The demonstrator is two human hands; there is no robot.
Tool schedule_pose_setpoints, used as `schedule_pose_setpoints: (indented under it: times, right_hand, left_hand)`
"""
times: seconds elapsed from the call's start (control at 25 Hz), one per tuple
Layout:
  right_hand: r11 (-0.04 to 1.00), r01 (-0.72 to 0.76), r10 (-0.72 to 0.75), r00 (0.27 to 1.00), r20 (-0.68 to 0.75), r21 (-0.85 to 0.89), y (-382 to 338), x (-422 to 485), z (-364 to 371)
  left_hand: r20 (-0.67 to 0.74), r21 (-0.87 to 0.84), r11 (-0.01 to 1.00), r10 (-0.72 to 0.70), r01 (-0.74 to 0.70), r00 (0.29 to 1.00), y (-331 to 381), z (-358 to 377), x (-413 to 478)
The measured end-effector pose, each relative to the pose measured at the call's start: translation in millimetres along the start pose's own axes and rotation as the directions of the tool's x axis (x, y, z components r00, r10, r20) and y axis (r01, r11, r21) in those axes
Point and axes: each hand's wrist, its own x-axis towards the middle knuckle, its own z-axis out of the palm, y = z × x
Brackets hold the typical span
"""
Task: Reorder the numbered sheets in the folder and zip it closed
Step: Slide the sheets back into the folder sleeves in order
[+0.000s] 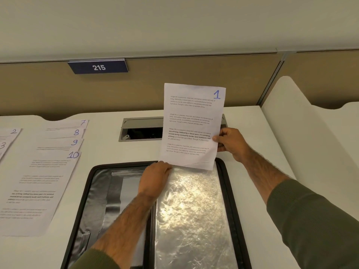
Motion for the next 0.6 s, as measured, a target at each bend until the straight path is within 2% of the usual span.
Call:
schedule_pose_setpoints:
  times: [0.12, 0.24, 0.36, 0.48, 0.6]
  right_hand:
    - [1.000, -0.004, 0.005, 1.000, 0.017, -0.010, 1.8, 1.2, 0.6]
    - [0.999, -0.009, 0.010, 1.000, 0.027, -0.037, 1.6, 3.7, 0.0]
    - [0.998, -0.002, 0.004, 0.999, 0.035, -0.063, -0.4, 4.9, -1.3]
    - [0.996, 0.008, -0.005, 1.000, 0.031, -0.088, -0.8, 5.7, -2.6]
    - [0.994, 0.004, 0.000, 0.999, 0.036, -0.112, -0.1, 6.0, -2.6]
  left_hand:
    - [-0.056, 0.095, 0.994, 0.057, -0.051, 0.997, -6.4, -2.6, 1.0]
    - [-0.190, 0.133, 0.991, 0.060, -0.035, 0.980, -2.3, -2.3, -0.7]
    - [-0.249, 0.144, 0.990, 0.048, -0.012, 0.967, 1.5, -1.3, -4.7]
    - [-0.238, 0.113, 0.993, 0.055, -0.029, 0.970, -1.6, 0.1, -4.7]
    - [-0.115, 0.019, 0.997, 0.076, -0.074, 0.990, -2.2, -0.5, -2.3]
